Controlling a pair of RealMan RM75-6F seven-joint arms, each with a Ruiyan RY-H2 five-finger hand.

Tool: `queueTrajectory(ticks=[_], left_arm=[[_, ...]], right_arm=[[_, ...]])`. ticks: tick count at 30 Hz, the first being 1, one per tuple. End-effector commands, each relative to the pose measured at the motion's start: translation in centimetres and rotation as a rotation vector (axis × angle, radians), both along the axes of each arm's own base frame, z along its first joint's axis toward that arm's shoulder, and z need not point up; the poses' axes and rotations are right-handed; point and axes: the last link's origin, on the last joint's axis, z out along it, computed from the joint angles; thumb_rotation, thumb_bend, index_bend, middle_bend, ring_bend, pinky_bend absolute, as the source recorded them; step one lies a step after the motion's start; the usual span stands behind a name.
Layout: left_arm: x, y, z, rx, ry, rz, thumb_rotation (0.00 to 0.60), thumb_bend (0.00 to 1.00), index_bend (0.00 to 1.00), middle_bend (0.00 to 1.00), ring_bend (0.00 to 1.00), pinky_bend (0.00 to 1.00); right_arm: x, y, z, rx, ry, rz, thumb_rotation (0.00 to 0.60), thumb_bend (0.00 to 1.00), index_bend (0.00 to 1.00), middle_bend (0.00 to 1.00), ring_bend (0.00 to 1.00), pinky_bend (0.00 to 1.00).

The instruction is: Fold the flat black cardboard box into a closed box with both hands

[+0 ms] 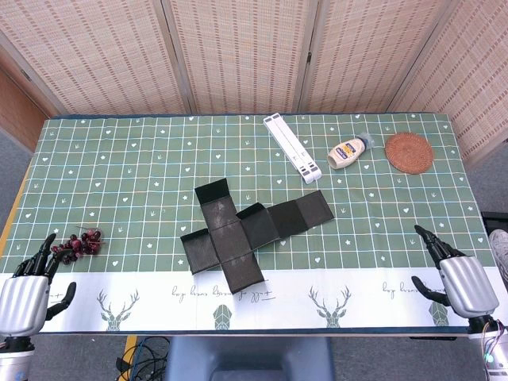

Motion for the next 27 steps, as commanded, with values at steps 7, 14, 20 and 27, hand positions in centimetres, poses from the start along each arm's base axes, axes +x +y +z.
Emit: queueTrajectory(ticks=[7,14,20,27], left_arm=[[0.1,0.3,-0.1,0.006,-0.003,-0.013,0.6,0.36,0.22,0.06,0.21,0.29],[0.6,0.5,0.0,0.007,-0.005,-0.031,0.6,0.36,0.22,0.06,0.21,0.29],[0.8,0.6,-0.1,0.002,-0.004,-0.035,0.6,0.36,0.22,0.06,0.21,0.29],[0.8,0.7,-0.2,-0.004,-0.003,-0.028,0.6,0.36,0.22,0.06,0.21,0.29]], right_arm=[[1.5,-1.7,-0.5,0.028,0.035,0.058,0.6,0.31,0.0,0.16,0.34,0.49],[4.6,-5.6,-2.2,0.173,0.087,0.085,0.6,0.28,0.0,0.15,0.69,0.93],[7.4,-9.7,-5.2,0.33,0.14,0.085,0.6,0.17,0.0,0.08,0.72,1.0],[9.8,-13.7,-9.6,0.466,0.194,0.079,0.6,0.13,0.0,0.04,0.72,1.0]])
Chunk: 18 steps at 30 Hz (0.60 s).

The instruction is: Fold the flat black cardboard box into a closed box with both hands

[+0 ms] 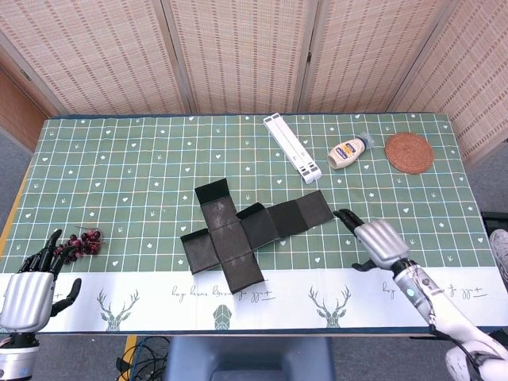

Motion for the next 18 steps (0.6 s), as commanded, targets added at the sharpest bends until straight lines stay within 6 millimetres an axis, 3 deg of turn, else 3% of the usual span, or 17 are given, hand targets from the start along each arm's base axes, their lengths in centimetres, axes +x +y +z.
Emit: queueTrajectory(ticks=[1,10,18], left_arm=[[-0.1,0.0,0.0,0.0,0.0,0.003,0.6,0.36,0.22,0.06,0.21,0.29],[-0.4,0.2,-0.1,-0.007,0.003,0.018,0.6,0.36,0.22,0.06,0.21,0.29],[-0.4,0.2,-0.1,-0.009,0.003,0.019,0.6,0.36,0.22,0.06,0.21,0.29]], right_arm=[[2.1,-2.7,-2.8,0.077,0.043,0.021,0.6,0.13,0.0,0.04,0.72,1.0],[4.1,-7.1,-7.0,0.132,0.15,0.01,0.6,0.13,0.0,0.04,0.72,1.0],[5.3,-9.4,-9.9,0.145,0.226,0.004,0.6,0.13,0.0,0.04,0.72,1.0]])
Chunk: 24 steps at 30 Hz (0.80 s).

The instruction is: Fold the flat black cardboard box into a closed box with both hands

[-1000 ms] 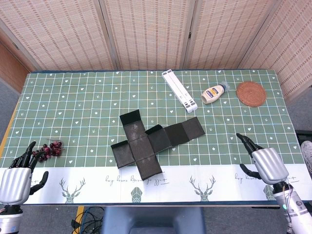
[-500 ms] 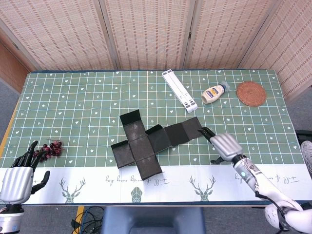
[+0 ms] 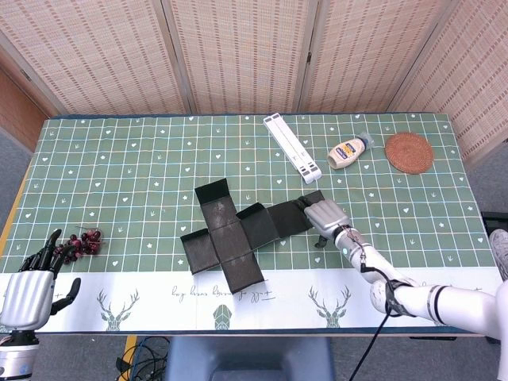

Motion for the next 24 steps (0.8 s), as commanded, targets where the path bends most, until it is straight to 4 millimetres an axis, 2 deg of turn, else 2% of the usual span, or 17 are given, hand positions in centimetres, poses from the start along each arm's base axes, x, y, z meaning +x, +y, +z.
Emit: queueTrajectory(ticks=[1,14,24], left_arm=[[0.0,0.0,0.0,0.0,0.001,0.001,0.6,0.36,0.22,0.06,0.21,0.29],[-0.2,-0.1,0.3,0.006,0.002,0.016,0.6,0.36,0.22,0.06,0.2,0.29],[-0.7,-0.4,0.5,0.015,0.001,0.038,0.6,0.36,0.22,0.06,0.2,0.29]], right_arm=[[0.4,-0.6,-1.6,0.016,0.037,0.0,0.6,0.13,0.0,0.04,0.72,1.0],[2.8,-2.1,-4.8,0.032,0.074,0.03,0.6,0.13,0.0,0.04,0.72,1.0],[3.7,-3.3,-6.7,0.039,0.129,0.049,0.6,0.13,0.0,0.04,0.72,1.0]])
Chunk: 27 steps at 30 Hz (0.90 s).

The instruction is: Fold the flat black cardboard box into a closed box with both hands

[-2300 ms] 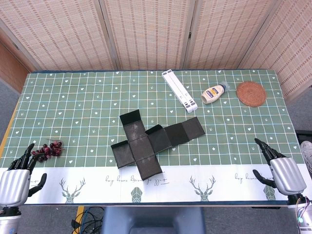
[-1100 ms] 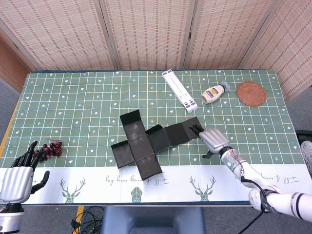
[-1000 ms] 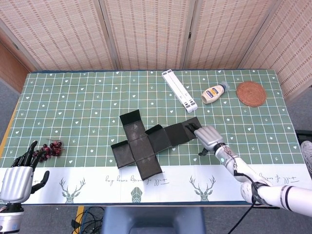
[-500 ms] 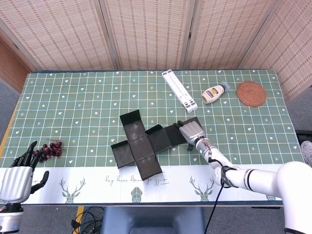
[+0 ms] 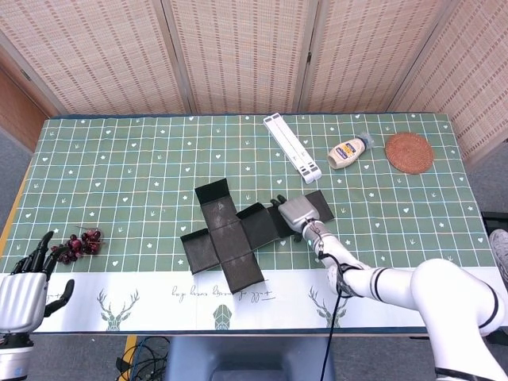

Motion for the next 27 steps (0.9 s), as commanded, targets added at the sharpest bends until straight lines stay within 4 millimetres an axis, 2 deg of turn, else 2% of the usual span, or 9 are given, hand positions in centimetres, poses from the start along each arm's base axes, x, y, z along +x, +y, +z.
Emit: queueTrajectory(ticks=[1,7,9,13,15,21,24,27], left_arm=[[-0.1,0.0,0.0,0.001,0.001,0.003,0.6,0.36,0.22,0.06,0.2,0.29],[-0.3,-0.1,0.2,0.007,-0.003,0.008,0.6,0.36,0.22,0.06,0.2,0.29],[-0.4,-0.1,0.3,0.009,-0.004,0.007,0.6,0.36,0.22,0.06,0.2,0.29],[-0.4,0.1,0.2,0.008,-0.009,-0.001,0.6,0.36,0.22,0.06,0.2,0.29],[-0.4,0.3,0.1,0.003,-0.007,-0.011,0.6,0.36,0.22,0.06,0.2,0.29],[0.2,2.1,-0.1,-0.008,0.006,-0.089,0.6,0.36,0.23,0.09,0.2,0.29],[0.7,3.6,-0.5,-0.026,0.015,-0.144,0.6,0.36,0.25,0.1,0.2,0.29],[1.4,5.1,-0.8,-0.041,0.027,-0.2,0.6,0.36,0.27,0.14,0.25,0.33]], right_arm=[[0.2,-0.2,-0.7,0.012,0.017,0.005,0.6,0.13,0.0,0.04,0.72,1.0],[0.4,-0.5,-1.8,0.017,0.034,0.006,0.6,0.15,0.0,0.07,0.72,1.0],[0.6,-0.5,-1.9,0.003,0.026,0.013,0.6,0.18,0.01,0.12,0.73,1.0],[0.5,-0.4,-1.8,-0.043,-0.015,0.022,0.6,0.23,0.16,0.28,0.78,1.0],[0.2,-0.2,-1.6,-0.054,-0.028,0.015,0.6,0.24,0.23,0.33,0.8,1.0],[-1.2,0.3,-0.1,-0.103,-0.114,-0.059,0.6,0.25,0.29,0.36,0.81,1.0],[-2.2,1.0,0.9,-0.129,-0.169,-0.117,0.6,0.25,0.31,0.37,0.82,1.0],[-3.0,1.6,1.4,-0.142,-0.212,-0.16,0.6,0.26,0.31,0.37,0.82,1.0]])
